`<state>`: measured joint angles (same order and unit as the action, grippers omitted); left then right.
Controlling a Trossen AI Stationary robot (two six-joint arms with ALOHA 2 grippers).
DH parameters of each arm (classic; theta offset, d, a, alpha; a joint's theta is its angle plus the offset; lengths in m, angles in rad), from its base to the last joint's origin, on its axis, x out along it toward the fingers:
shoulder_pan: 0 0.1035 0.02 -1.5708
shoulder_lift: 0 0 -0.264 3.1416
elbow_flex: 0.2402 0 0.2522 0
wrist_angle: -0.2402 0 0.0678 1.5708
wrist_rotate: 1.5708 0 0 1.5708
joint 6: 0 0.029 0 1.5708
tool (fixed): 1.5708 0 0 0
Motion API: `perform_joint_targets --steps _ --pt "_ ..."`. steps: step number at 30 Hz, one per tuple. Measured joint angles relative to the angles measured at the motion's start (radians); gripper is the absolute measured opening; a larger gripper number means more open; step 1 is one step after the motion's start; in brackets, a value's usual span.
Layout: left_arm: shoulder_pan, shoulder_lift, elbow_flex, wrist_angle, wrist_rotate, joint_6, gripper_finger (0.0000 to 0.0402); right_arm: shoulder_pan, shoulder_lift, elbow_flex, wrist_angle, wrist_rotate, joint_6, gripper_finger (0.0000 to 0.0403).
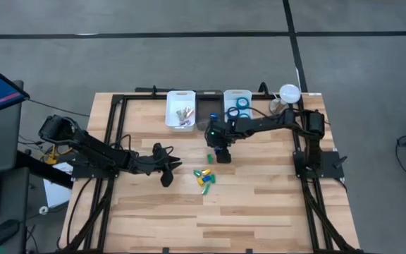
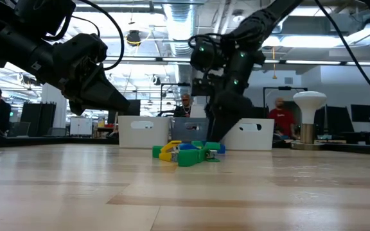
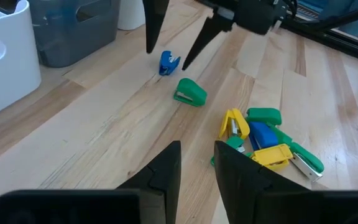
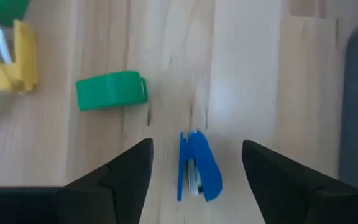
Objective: Pick and place Stapler, Stapler remover, tape
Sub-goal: Put the blue stapler into the black bin
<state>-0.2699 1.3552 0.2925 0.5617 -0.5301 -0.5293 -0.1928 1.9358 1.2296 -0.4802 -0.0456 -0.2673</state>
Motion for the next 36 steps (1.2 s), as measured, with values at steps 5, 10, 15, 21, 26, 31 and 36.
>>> perform_joint_targets --steps 5,10,15,21,26,31,36 --pt "0.0 0.0 0.0 0.0 0.0 0.0 0.0088 0.001 -0.001 -0.049 0.034 -0.001 -0.002 0.024" --pt "0.0 0.0 0.0 0.0 0.0 0.0 0.0088 0.0 -0.005 -0.092 0.067 -0.009 0.011 0.0239" --pt "0.0 0.0 0.0 0.001 0.0 -0.001 0.0088 -0.005 -0.005 -0.094 0.071 -0.01 0.03 0.0219" --pt "0.0 0.0 0.0 0.003 0.0 -0.003 0.0088 -0.005 -0.004 -0.094 0.079 -0.009 0.033 0.0135" --pt "0.0 0.0 0.0 0.003 0.0 -0.003 0.0088 -0.003 -0.004 -0.094 0.082 -0.002 0.033 0.0063" --pt "0.0 0.0 0.0 0.004 0.0 -0.003 0.0088 -0.003 -0.001 -0.08 0.059 -0.001 0.033 0.0052" --pt "0.0 0.0 0.001 0.004 0.0 -0.003 0.0088 -0.004 0.005 -0.024 -0.026 0.013 0.033 0.008"
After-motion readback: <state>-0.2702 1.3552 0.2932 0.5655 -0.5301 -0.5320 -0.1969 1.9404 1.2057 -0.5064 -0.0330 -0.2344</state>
